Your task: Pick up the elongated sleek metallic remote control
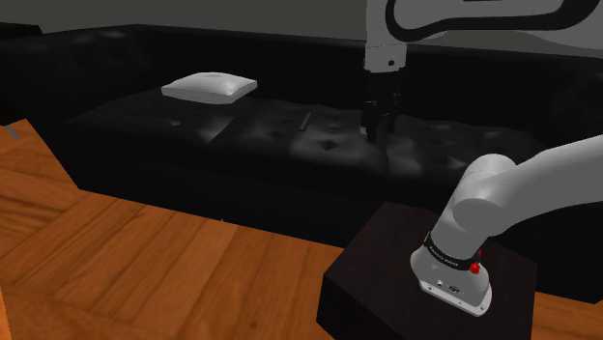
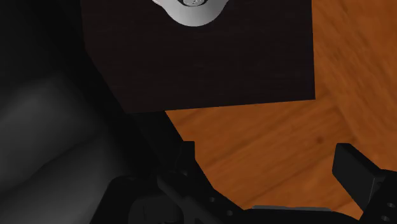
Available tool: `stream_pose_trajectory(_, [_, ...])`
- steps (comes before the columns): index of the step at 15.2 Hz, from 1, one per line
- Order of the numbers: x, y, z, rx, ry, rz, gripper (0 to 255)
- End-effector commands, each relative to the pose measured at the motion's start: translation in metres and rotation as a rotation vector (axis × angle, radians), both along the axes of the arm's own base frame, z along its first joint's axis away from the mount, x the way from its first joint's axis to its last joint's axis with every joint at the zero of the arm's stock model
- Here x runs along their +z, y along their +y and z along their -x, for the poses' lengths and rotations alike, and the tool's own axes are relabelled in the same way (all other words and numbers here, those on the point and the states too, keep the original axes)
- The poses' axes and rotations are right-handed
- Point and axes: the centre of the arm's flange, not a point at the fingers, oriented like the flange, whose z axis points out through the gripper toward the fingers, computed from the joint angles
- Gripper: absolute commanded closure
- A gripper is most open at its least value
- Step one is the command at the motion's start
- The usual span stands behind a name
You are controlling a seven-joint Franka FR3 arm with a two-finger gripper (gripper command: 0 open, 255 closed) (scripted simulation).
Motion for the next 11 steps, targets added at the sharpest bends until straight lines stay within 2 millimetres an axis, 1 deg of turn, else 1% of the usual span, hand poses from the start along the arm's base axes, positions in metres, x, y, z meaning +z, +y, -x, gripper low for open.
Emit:
stream_pose_trajectory(1, [0.000, 0.000, 0.000, 0.000, 0.000, 0.000, 0])
stream_pose_trajectory(11, [-0.047, -0.087, -0.082, -0.177, -0.029, 0.026, 0])
